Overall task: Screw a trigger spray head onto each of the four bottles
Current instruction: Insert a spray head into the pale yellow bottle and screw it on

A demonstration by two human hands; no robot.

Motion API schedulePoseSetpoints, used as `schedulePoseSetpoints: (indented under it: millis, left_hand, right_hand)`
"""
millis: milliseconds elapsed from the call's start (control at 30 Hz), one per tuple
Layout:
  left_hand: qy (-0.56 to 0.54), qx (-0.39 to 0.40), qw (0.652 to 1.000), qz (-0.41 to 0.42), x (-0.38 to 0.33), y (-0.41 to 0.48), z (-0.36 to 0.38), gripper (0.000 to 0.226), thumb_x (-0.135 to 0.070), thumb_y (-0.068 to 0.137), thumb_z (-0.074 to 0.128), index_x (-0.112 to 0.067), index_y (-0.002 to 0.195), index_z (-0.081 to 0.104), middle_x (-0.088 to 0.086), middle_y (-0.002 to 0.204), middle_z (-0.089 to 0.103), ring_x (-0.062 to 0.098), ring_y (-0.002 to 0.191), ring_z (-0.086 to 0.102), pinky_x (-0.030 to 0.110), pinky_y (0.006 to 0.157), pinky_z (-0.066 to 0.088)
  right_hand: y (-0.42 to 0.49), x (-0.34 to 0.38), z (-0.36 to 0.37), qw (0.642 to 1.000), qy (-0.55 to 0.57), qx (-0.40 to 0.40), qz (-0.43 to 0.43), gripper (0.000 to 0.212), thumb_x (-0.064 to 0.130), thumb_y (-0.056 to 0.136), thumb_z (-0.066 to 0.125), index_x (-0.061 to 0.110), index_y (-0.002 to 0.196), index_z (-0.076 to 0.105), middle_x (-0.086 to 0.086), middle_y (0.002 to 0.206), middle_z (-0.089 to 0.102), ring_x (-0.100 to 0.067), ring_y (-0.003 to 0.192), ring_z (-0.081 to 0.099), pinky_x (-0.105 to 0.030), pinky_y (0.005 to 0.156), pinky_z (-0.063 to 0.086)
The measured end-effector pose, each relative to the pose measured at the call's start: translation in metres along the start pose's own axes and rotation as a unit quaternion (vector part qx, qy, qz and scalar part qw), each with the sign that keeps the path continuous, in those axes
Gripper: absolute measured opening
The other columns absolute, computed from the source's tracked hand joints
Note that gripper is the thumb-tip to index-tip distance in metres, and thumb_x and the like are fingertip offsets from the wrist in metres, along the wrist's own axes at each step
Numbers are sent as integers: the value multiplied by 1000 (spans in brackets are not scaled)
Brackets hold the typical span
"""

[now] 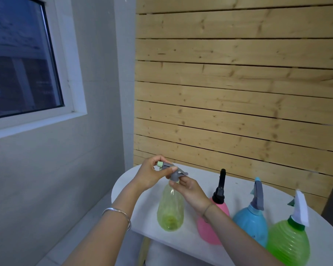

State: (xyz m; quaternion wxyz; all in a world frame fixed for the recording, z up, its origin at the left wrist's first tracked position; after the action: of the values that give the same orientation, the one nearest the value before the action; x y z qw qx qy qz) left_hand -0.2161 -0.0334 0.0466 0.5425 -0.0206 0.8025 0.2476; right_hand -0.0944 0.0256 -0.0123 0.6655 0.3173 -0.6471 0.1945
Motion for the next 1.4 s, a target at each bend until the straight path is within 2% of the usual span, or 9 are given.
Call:
schedulePoseSetpoints:
  millis: [167,333,600,700,767,833,1000,1200,1400]
  left_hand:
    - [1,8,1000,-6,0,-1,0,13,-28,75,76,-28,71,64,-15,70,70,-7,62,58,-2,64,34]
    - [4,20,1000,-8,2,3,-4,17,-27,75,77,-19,74,62,-15,66,70,-5,57,61,-3,64,35]
    - [36,23,999,2,-1,6,-1,21,-24,76,77,-8,81,65,-1,80,68,-6,65,55,0,63,36]
    - [65,16,998,0,-4,2,-3,23,-29,76,76,-12,87,66,-6,84,67,-7,70,54,5,69,36]
    - [69,4,997,-23,1,-4,-5,40,-41,74,74,-22,107,60,-16,100,63,-8,88,54,10,76,37]
    - [27,-10,996,-79,21,-19,-6,75,-55,67,72,-34,130,37,-22,119,48,-3,108,47,12,80,37]
    - [40,61,976,-207,91,-69,20,107,-52,60,81,-29,141,14,-9,135,37,11,123,40,23,93,37]
    - [15,23,987,-161,98,-65,47,65,-38,60,86,-32,112,48,-12,118,55,8,114,51,13,82,41]
    - [39,5,990,-134,101,-65,49,57,-39,64,83,-31,109,49,-19,113,55,9,112,52,14,83,39]
  right_hand:
    - [2,11,10,997,-50,-46,-45,34,6,78,72,9,111,63,-4,97,67,-10,90,63,-15,76,49]
    - [5,10,6,994,-57,91,-1,34,10,86,64,17,119,58,-1,117,65,-8,111,59,-22,99,44]
    - [1,-1,-3,993,-69,-66,-64,21,17,76,76,14,96,72,1,102,73,-6,103,66,-25,96,47]
    - [1,2,-2,992,-84,-61,-67,24,17,75,76,13,99,72,-2,103,73,-8,103,66,-25,96,47]
    - [2,4,-1,993,-96,-26,-58,25,17,78,74,17,102,70,1,105,72,-6,105,65,-22,96,45]
    - [1,5,-2,995,-85,1,-42,24,17,80,72,21,103,67,3,107,71,-5,106,63,-21,96,45]
    - [3,5,-5,997,-2,62,39,24,8,85,65,13,108,63,-1,110,68,-3,98,64,-11,84,49]
    - [0,12,-8,995,-73,60,5,30,7,86,64,1,115,63,-7,118,67,-13,110,63,-16,95,48]
    - [-7,11,-6,991,-114,-57,-49,22,15,76,75,12,98,72,0,104,72,-9,105,65,-28,100,46]
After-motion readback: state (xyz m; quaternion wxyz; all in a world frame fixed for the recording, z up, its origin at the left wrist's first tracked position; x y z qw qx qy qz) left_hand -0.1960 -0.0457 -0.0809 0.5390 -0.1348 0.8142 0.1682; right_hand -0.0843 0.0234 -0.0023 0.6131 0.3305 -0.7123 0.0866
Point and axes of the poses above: each hand's wrist, its own y-axis towards the middle knuckle, its own z-axis out of the palm, x = y × z, the point moved 6 cm from there along y, towards the middle knuckle
